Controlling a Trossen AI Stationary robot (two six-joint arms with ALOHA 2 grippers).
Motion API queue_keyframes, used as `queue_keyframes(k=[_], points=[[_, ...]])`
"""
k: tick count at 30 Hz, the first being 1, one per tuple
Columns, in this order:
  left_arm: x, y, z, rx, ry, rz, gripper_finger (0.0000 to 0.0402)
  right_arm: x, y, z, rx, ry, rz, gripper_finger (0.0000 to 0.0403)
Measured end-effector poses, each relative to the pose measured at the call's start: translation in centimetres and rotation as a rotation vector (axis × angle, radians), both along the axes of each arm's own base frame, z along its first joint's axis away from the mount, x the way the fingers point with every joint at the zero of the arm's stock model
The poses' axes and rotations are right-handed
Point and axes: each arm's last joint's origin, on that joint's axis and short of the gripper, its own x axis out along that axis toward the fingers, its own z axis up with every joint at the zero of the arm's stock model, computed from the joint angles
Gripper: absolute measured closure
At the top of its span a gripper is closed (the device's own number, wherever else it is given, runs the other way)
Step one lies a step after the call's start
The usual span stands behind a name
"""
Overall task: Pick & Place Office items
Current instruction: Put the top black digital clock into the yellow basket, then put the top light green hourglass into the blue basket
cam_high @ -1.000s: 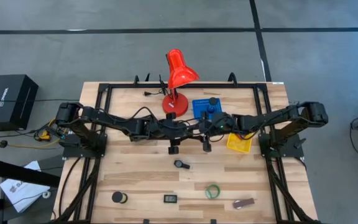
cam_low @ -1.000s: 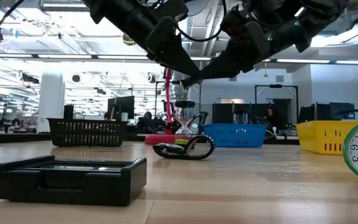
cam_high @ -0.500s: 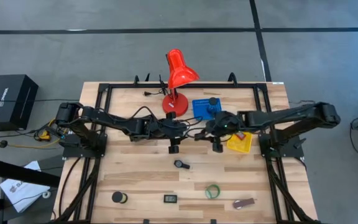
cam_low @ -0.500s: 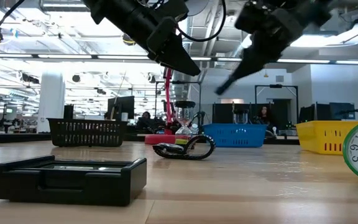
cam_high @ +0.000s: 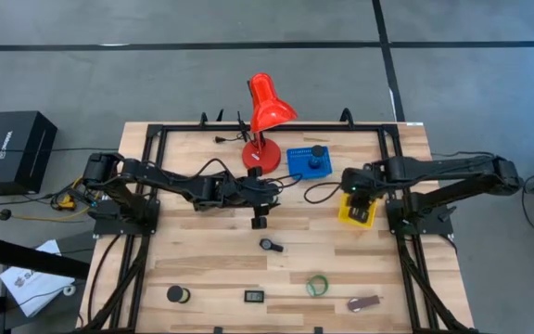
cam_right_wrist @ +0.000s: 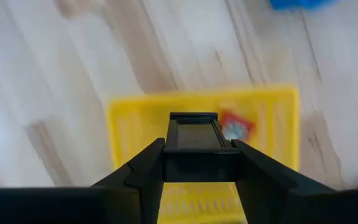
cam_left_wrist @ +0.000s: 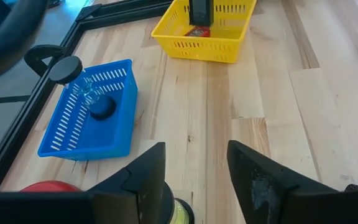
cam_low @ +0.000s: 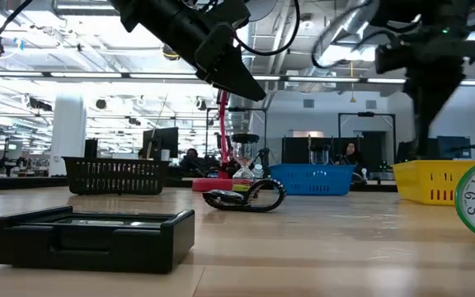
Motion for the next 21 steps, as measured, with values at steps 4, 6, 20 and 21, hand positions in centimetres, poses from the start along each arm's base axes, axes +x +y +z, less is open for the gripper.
queue_keyframes(k=[4, 6, 20, 21], points=[[0.0, 0.0, 0.0, 0.0, -0.001, 0.0, 0.0242, -0.4, 0.0, -0.1, 0.009, 0.041, -0.071, 0.0226], [0.0, 0.0, 0.0, 0.0, -0.001, 0.0, 0.0244, -0.3, 0.1, -0.3, 0.017, 0.053, -0.103, 0.0224], [0.0, 0.0, 0.0, -0.001, -0.003, -0.001, 0.0259, 1.0, 0.0, -2.8, 0.028, 0.263, -0.194, 0.0281], [0.0, 0.0, 0.0, -0.001, -0.003, -0.001, 0.0259, 1.1, 0.1, -3.0, 0.039, 0.275, -0.194, 0.0283]])
